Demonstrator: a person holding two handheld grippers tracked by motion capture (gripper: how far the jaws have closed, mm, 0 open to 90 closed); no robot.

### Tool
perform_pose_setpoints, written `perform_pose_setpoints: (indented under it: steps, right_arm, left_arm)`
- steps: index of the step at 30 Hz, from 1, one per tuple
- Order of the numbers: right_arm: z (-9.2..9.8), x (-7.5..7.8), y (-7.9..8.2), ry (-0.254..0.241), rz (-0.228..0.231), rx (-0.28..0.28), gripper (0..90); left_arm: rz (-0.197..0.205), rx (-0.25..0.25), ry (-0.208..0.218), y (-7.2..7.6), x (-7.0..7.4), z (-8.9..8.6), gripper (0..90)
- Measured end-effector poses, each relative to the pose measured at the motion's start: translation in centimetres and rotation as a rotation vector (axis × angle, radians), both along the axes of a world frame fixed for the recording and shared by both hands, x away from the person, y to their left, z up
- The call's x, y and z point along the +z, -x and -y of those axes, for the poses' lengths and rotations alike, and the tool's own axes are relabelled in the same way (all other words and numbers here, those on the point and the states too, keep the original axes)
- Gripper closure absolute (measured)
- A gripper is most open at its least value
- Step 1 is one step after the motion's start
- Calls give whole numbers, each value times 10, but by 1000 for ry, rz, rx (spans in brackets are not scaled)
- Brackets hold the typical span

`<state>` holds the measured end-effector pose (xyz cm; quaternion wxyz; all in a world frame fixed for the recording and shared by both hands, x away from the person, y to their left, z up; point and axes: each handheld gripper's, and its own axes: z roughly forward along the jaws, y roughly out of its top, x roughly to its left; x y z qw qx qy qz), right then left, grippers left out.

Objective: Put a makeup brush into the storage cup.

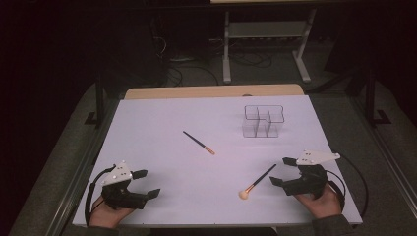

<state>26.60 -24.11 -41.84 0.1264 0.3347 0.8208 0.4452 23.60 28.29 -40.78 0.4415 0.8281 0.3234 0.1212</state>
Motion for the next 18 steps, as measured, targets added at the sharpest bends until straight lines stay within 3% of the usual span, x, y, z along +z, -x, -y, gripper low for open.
perform_pose_setpoints:
  steps: [8,17,18]
  right_arm:
    - [-3,3,-3,13,-3,4,150]
    - [-22,17,-11,33,-15,37,153]
    - [-27,19,-14,37,-33,43,154]
  left_arm:
    - [-3,0,2,0,-1,0,183]
    - [-3,-3,0,1,-1,0,183]
    - [-3,-7,-3,1,0,-1,184]
